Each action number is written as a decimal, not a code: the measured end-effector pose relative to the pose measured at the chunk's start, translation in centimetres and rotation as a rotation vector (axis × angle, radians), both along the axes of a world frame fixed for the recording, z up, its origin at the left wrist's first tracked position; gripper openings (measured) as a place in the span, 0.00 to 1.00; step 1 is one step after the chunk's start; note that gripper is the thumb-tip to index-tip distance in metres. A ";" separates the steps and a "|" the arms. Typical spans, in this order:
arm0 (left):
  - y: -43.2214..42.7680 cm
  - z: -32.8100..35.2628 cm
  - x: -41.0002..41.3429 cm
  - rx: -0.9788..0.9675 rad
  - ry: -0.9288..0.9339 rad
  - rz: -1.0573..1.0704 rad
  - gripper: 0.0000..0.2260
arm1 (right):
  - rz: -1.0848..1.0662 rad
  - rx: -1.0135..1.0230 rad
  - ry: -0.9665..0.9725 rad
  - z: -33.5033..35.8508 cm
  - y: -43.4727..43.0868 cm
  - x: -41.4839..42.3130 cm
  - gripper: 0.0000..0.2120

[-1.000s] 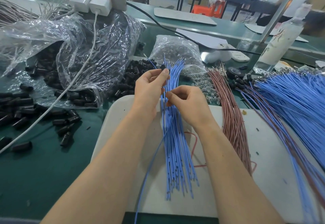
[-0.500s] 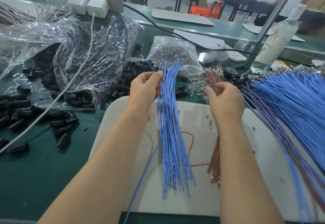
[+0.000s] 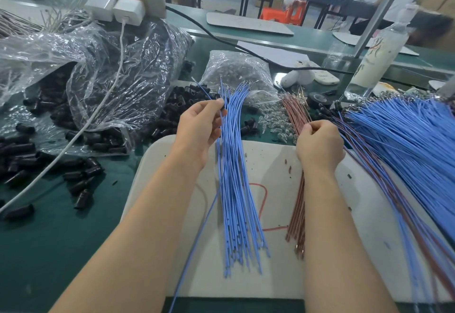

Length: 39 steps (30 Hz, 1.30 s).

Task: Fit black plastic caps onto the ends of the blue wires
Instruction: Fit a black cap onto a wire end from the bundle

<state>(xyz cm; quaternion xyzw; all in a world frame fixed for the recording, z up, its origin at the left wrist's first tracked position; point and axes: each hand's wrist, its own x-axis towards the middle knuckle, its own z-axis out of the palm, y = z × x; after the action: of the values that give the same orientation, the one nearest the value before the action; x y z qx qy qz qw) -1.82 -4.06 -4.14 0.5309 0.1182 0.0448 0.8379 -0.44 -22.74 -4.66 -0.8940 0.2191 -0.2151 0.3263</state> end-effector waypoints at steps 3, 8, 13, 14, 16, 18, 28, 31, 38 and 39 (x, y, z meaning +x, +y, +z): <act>-0.2 0.2 -0.2 0.016 -0.007 -0.024 0.01 | 0.014 0.017 0.006 0.1 0.0 -0.2 0.11; -0.2 0.4 -0.3 0.029 0.002 -0.040 0.02 | 0.002 0.028 -0.052 0.1 0.0 -0.3 0.11; -0.3 0.3 -0.2 0.014 -0.009 -0.080 0.02 | -0.027 0.122 -0.240 0.5 0.0 0.0 0.10; -0.3 0.3 -0.2 0.023 -0.018 -0.108 0.02 | -0.002 0.222 -0.286 0.7 0.1 -0.1 0.09; -0.3 0.4 -0.3 0.054 -0.055 -0.234 0.02 | 0.130 0.562 -0.386 1.6 0.1 -0.3 0.06; -0.6 0.5 -0.7 0.057 -0.103 -0.451 0.04 | 0.309 0.991 -0.455 2.4 0.5 -0.5 0.05; -1.5 0.6 -1.7 0.064 -0.114 -0.797 0.05 | 0.287 1.243 -0.507 2.4 1.8 -0.7 0.07; -1.7 0.5 -1.7 0.071 -0.121 -0.821 0.05 | 0.282 1.272 -0.512 2.3 2.0 -0.5 0.07; -1.5 0.8 -0.9 -0.008 -0.217 -0.375 0.05 | 0.675 0.969 0.097 1.9 2.8 -0.8 0.15; -1.4 0.7 -0.7 0.022 -0.220 -0.296 0.05 | 0.748 0.895 0.172 1.7 3.1 -1.0 0.14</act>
<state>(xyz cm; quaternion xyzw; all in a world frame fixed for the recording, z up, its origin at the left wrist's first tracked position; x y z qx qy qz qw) -2.50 -5.44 -3.43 0.5435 -0.0541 -0.0200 0.8374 -1.45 -19.68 -2.97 -0.7002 -0.0159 0.1010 0.7065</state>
